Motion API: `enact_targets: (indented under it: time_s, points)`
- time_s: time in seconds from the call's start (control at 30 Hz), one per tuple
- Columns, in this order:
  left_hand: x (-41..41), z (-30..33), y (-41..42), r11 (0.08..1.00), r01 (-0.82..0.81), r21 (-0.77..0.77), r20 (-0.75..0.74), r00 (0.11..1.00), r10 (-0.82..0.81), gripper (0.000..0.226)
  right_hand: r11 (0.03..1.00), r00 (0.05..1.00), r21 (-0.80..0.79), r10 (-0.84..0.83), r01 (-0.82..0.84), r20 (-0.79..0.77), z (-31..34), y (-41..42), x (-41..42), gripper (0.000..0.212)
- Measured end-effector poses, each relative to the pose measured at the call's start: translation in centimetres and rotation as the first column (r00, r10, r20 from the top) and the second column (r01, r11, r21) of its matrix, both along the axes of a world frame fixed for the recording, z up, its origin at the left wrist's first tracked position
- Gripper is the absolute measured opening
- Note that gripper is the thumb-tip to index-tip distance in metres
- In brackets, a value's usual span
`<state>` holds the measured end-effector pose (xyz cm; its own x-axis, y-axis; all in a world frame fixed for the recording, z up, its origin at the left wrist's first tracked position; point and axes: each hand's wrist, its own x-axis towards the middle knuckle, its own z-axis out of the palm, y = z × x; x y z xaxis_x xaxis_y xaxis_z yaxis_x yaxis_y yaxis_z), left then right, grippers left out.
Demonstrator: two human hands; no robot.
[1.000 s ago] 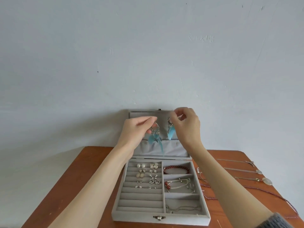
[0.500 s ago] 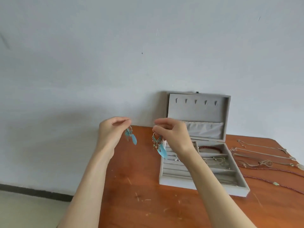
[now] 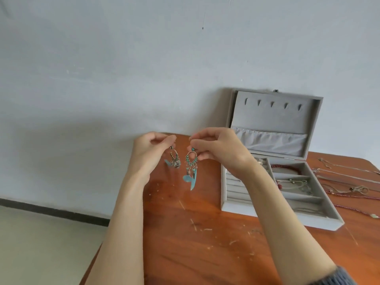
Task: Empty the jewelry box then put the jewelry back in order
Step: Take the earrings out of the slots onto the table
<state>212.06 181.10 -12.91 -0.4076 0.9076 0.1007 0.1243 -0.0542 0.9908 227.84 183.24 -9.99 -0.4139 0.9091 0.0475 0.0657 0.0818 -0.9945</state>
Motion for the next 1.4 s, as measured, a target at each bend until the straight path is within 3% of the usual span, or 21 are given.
enact_targets:
  time_s: [0.1, 0.2, 0.33, 0.6, 0.8, 1.0, 1.23, 1.4]
  points:
    - [-0.4, 0.2, 0.0, 0.999, 0.039, 0.018, -0.051, 0.998, -0.038, 0.009, 0.976, 0.981, -0.101, 0.186, -0.191, -0.058, 0.8, -0.1, 0.4, 0.007]
    - [-0.8, 0.1, 0.0, 0.999, 0.04, -0.005, -0.11, 0.993, -0.04, 0.013, 0.954, 0.959, -0.14, 0.276, -0.265, 0.07, 0.3, 0.0, 0.1, 0.008]
    - [-1.0, -1.3, 0.3, 0.983, 0.06, -0.176, -0.226, 0.969, -0.099, 0.013, 0.982, 0.883, -0.066, 0.186, -0.175, 0.43, -2.2, 0.9, -1.3, 0.014]
    - [-1.1, -2.4, 1.1, 0.975, 0.06, -0.215, -0.282, 0.952, -0.121, 0.01, 0.991, 0.81, 0.13, -0.072, -0.005, 0.582, -4.4, 2.6, -3.1, 0.014]
    - [-0.8, -3.2, 2.0, 0.984, -0.07, -0.165, -0.438, 0.899, -0.01, 0.016, 0.973, 0.784, 0.21, -0.208, 0.101, 0.585, -5.7, 3.3, -3.4, 0.008]
    - [-0.8, -3.8, 2.2, 0.971, -0.151, -0.187, -0.446, 0.894, 0.054, 0.023, 0.954, 0.778, 0.25, -0.284, 0.168, 0.561, -6.7, 3.7, -3.9, 0.009]
    - [-1.0, -4.3, 2.8, 0.952, -0.137, -0.273, -0.54, 0.841, -0.034, 0.027, 0.948, 0.746, 0.294, -0.281, 0.12, 0.604, -6.3, 3.6, -3.1, 0.019]
    - [-0.6, -3.7, 2.6, 0.974, -0.16, -0.161, -0.531, 0.846, 0.051, 0.027, 0.944, 0.798, 0.316, -0.258, 0.089, 0.545, -3.4, 3.3, -0.8, 0.02]
